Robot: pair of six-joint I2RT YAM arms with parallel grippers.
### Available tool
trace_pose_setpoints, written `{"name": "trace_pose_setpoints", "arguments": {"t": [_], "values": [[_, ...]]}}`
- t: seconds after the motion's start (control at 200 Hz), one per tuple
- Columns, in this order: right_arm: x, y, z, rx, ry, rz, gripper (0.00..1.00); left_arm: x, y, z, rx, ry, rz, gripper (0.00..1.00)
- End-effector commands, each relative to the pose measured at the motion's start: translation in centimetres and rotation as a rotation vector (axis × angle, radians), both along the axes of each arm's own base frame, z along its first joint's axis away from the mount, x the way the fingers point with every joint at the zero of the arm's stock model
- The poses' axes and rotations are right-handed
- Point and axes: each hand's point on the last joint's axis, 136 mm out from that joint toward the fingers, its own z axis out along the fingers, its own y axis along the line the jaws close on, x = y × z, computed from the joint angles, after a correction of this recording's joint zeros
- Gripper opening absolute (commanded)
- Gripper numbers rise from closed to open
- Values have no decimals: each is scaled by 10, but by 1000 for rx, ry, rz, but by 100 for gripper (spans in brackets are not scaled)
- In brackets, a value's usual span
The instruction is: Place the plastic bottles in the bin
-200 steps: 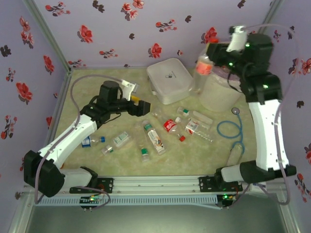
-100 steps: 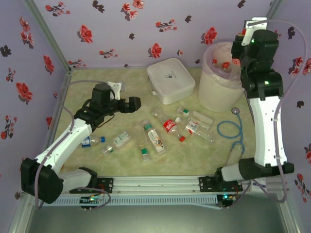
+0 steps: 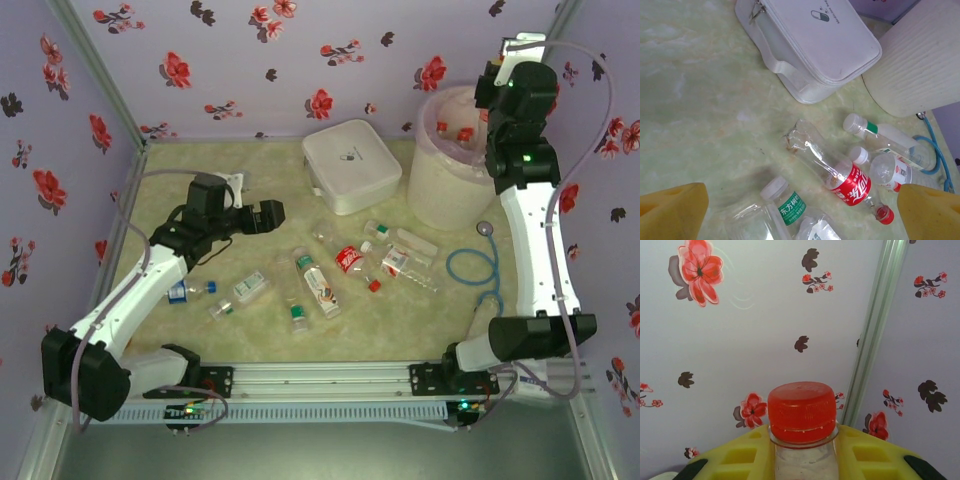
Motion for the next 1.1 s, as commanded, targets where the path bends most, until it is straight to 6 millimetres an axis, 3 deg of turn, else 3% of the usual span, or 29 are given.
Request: {"name": "trace_pose_setpoints", "arguments": {"t": [0.0,0.105,0.445,0.67,0.815,1.095], "values": [[20,2,-124,53,364,6,0,1,6,7,-15,-4,37,97],[20,3,-124,59,368,14,0,3,5,6,-17,4,42,97],[20,3,-48,25,252,44,0,4,5,-2,-29,21,57,97],[38,0,-31,3,247,42,0,2,8,-2,-37,21,68,97],[40,1,-41,20,279,49,0,-4,17,-6,-23,23,96,97],[38,1,-104,87,455,48,0,-15,34,-23,58,102,140,97]]}}
